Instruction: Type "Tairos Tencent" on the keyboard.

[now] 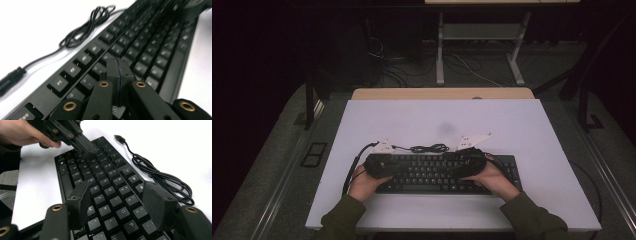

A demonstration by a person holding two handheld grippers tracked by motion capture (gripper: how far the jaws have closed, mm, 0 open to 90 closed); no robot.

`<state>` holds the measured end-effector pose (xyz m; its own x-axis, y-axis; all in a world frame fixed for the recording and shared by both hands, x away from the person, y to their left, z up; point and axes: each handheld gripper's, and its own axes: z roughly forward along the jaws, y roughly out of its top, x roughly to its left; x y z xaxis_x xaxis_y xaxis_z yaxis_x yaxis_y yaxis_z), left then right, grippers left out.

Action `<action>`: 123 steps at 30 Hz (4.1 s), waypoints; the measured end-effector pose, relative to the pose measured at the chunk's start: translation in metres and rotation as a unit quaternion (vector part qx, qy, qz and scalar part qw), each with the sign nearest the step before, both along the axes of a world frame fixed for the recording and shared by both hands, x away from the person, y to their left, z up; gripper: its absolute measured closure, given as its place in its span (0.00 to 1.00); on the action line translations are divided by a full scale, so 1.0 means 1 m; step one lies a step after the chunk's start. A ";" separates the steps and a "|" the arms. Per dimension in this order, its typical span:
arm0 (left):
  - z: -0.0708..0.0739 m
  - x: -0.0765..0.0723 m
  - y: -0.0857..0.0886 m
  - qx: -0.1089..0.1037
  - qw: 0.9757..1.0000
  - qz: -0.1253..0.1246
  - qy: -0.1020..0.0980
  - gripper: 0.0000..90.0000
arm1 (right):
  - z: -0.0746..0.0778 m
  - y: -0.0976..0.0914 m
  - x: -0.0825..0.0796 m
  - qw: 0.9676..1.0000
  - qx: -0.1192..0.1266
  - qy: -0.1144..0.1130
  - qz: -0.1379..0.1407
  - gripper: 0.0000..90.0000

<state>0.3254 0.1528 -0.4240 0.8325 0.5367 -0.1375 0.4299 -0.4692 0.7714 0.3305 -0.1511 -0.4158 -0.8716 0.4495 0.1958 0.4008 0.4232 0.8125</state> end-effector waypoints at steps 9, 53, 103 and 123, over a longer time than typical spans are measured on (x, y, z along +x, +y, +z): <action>0.000 -0.003 0.003 -0.002 1.000 0.015 -0.001 0.73 | 0.000 0.000 0.000 1.000 0.000 0.001 0.000 0.49; 0.002 -0.006 0.011 -0.024 0.999 0.043 -0.010 0.24 | -0.014 0.036 -0.011 0.998 -0.022 0.029 0.046 0.99; 0.003 -0.006 0.011 -0.020 0.999 0.041 -0.013 0.24 | -0.007 0.028 -0.011 0.999 -0.005 0.024 0.049 0.69; 0.007 -0.008 0.009 -0.030 0.999 0.025 -0.015 0.56 | -0.001 0.004 -0.010 1.000 0.004 0.008 0.014 0.40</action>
<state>0.3173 0.1613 -0.4173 0.8086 0.5697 -0.1471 0.4288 -0.3994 0.8103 0.3207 -0.1472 -0.4172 -0.8810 0.4228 0.2123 0.4009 0.4288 0.8096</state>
